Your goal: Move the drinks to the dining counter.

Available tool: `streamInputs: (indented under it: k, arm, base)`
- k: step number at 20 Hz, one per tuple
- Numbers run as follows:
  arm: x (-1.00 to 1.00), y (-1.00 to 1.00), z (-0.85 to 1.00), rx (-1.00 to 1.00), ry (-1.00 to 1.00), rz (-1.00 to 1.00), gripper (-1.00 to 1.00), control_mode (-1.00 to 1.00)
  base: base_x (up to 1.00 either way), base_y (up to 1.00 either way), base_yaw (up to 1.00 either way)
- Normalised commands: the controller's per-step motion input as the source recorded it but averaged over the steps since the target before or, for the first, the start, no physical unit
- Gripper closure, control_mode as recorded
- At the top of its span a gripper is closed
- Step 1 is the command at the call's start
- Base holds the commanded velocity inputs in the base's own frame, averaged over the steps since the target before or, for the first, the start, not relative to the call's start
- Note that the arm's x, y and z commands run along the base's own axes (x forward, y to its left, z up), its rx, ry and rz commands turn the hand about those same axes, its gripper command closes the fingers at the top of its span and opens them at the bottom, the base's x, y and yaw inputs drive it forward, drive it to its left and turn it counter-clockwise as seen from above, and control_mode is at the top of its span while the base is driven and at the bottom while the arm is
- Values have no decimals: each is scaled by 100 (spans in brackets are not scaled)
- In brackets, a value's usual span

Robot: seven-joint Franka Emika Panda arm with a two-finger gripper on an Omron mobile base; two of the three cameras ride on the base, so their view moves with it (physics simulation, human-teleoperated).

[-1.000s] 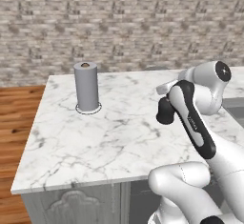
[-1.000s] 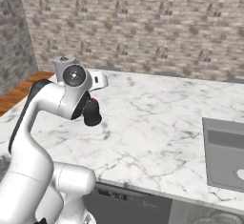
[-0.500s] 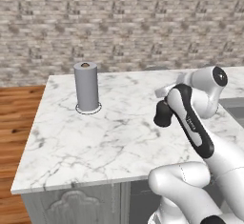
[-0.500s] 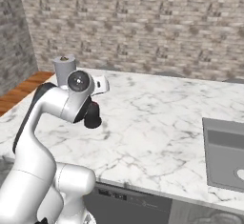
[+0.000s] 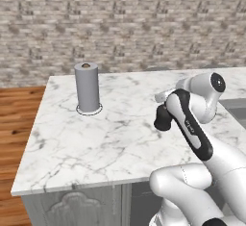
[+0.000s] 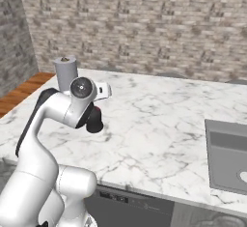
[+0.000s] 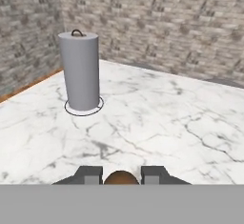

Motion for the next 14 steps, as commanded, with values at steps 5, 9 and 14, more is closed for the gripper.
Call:
streamInputs:
  k: [5, 9, 14]
  arm:
    - [12, 0, -15, 0, 2, 0, 100, -100]
    - [11, 0, -18, 0, 2, 0, 100, -100]
    - [5, 0, -20, 0, 0, 0, 100, -100]
  base:
    - [0, 0, 0]
    - [0, 0, 0]
    - [0, 0, 0]
